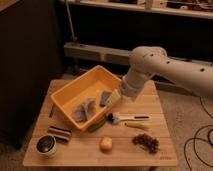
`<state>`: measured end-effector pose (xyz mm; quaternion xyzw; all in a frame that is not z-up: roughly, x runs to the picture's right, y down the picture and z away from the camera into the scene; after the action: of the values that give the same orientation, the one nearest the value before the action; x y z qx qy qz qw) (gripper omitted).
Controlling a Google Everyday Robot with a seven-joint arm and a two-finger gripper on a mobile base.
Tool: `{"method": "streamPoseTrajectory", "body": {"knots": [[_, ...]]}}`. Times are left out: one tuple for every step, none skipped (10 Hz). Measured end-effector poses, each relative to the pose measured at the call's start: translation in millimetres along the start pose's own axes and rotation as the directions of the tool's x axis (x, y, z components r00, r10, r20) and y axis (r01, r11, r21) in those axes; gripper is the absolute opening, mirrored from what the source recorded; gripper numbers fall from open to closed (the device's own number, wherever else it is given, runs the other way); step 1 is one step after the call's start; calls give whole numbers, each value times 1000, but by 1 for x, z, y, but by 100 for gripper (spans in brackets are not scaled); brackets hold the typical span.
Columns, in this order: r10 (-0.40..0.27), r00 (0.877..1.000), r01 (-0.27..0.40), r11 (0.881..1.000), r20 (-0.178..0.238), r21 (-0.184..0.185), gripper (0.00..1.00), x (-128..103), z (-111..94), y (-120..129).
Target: Place banana in tray
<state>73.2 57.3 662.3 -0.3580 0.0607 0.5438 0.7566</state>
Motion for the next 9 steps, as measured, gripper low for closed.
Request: {"method": "streamPoseTrajectory", "body": {"knots": [[-13, 1000, 13, 1000, 3, -4, 80, -2, 9, -3], [-24, 1000, 24, 1000, 8, -6, 80, -2, 21, -9], [-39, 999, 39, 999, 14, -3, 80, 0, 37, -22], [-62, 998, 62, 998, 21, 2, 80, 1, 53, -37], [-81, 996, 80, 997, 25, 14, 80, 2, 66, -61], [-92, 995, 92, 995, 25, 30, 80, 4, 72, -86], [-104, 994, 102, 994, 28, 47, 80, 7, 74, -111], [-110, 994, 109, 992, 23, 59, 80, 14, 77, -133], [-109, 994, 108, 992, 17, 68, 80, 21, 81, -155]]}}
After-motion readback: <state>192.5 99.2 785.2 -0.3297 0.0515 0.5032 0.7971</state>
